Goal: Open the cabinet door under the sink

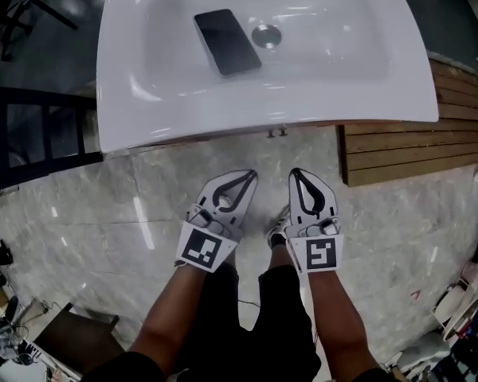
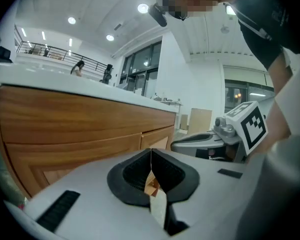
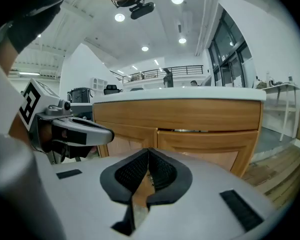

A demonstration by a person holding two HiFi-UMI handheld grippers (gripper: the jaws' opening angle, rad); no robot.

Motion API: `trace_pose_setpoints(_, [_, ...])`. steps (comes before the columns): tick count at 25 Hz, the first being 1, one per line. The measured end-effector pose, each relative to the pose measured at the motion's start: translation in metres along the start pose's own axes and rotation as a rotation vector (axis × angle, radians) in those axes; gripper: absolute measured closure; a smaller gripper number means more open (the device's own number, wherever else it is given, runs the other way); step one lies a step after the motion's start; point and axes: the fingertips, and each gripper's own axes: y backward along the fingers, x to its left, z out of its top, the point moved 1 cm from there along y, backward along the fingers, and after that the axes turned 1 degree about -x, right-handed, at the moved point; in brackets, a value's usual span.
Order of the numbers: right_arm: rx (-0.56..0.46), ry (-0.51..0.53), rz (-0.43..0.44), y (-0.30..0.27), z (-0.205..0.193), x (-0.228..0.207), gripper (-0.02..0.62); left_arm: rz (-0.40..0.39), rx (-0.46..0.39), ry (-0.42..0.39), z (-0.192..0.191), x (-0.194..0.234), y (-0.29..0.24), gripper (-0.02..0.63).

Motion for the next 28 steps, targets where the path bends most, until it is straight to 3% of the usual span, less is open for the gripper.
trace_pose_setpoints(3, [0.0,0.004,0.002,-0.015,-0.018,-0.004,0.573,-0.009,0.034,-0.04,-0.021,0.004,-0.006,0.583])
trace_pose_setpoints(8, [0.013,0.029,0.018,-0.041,-0.052,-0.011,0.572,0.019,0.045,-0.003,-0.057,0.016,-0.02,0.583])
trace_pose_setpoints(9, [0.017,0.032,0.019,-0.045,-0.058,-0.012,0.559,0.029,0.042,0.011,-0.063,0.019,-0.022,0.583])
trace_pose_setpoints(10, [0.023,0.031,0.015,-0.049,-0.063,-0.012,0.507,0.034,0.042,0.018,-0.068,0.021,-0.024,0.583])
trace_pose_setpoints(14, [0.054,0.026,-0.011,-0.061,-0.084,-0.021,0.47,0.018,0.078,-0.032,-0.084,0.023,-0.027,0.583])
trace_pose_setpoints(28, [0.084,0.103,0.02,-0.105,-0.115,-0.032,0.44,0.016,0.13,-0.034,-0.112,0.029,-0.037,0.583])
